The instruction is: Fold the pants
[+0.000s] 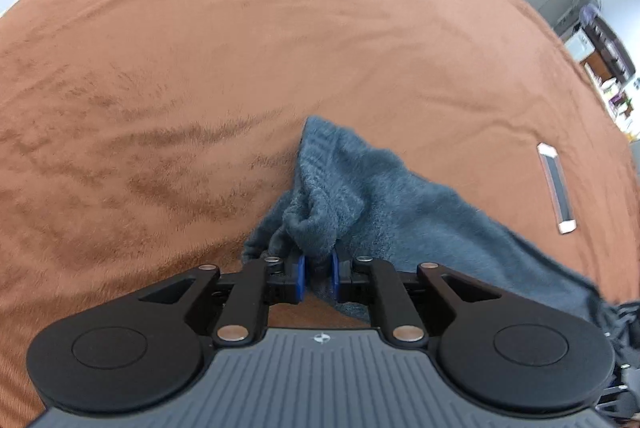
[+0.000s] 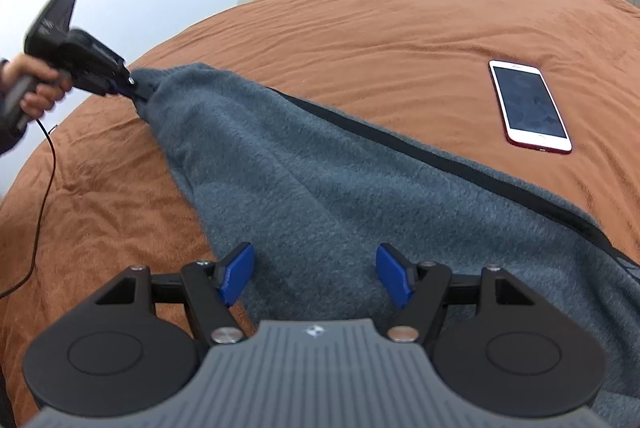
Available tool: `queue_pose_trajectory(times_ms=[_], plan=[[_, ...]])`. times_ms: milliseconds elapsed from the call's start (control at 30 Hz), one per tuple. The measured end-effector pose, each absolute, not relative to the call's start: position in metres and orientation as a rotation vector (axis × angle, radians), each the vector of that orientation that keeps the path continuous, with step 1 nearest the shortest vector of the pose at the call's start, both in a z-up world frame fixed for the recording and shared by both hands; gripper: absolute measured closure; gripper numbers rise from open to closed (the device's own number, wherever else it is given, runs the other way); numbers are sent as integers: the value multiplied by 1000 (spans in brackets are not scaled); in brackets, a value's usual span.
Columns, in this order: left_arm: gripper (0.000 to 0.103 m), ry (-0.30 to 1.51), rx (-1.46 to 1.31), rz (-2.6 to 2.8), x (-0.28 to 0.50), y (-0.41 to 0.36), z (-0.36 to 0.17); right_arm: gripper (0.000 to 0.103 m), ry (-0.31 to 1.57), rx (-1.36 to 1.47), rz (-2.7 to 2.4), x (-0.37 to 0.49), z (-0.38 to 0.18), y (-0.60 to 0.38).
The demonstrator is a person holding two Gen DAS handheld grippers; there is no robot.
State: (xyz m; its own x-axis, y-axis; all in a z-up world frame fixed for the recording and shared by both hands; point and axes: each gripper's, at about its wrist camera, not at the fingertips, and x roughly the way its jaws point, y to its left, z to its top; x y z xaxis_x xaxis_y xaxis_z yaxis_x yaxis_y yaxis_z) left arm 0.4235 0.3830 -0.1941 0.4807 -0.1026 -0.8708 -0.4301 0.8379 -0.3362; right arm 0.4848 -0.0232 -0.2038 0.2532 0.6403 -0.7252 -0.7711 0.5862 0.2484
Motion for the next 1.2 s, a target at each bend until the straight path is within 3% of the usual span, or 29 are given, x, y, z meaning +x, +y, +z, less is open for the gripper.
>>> queue_pose_trajectory(times_ms=[233, 300, 333, 367, 433, 533, 700, 867, 1200], plan=[[62, 1108, -575, 167, 426, 377, -222, 33, 894, -112, 932, 481, -193, -40], [34, 1084, -521, 176, 420, 367, -211, 33, 880, -67, 894, 480, -184, -53], [11, 1058, -484, 189, 415, 361, -203, 32, 872, -42, 872, 479, -177, -64], [5, 1018, -435, 206, 408, 354, -194, 31, 861, -21, 855, 477, -170, -75], [5, 941, -334, 203, 392, 339, -180, 24, 828, 8, 800, 469, -154, -106], [5, 916, -280, 145, 377, 327, -172, 22, 774, 47, 677, 451, -135, -168], [5, 869, -522, 97, 362, 336, -191, 10, 799, 287, 443, 425, -133, -293], [5, 856, -692, 147, 362, 339, -217, 10, 832, 543, 182, 406, -167, -398], [5, 811, -722, 175, 395, 333, -231, 10, 849, 706, -47, 421, -237, -473]])
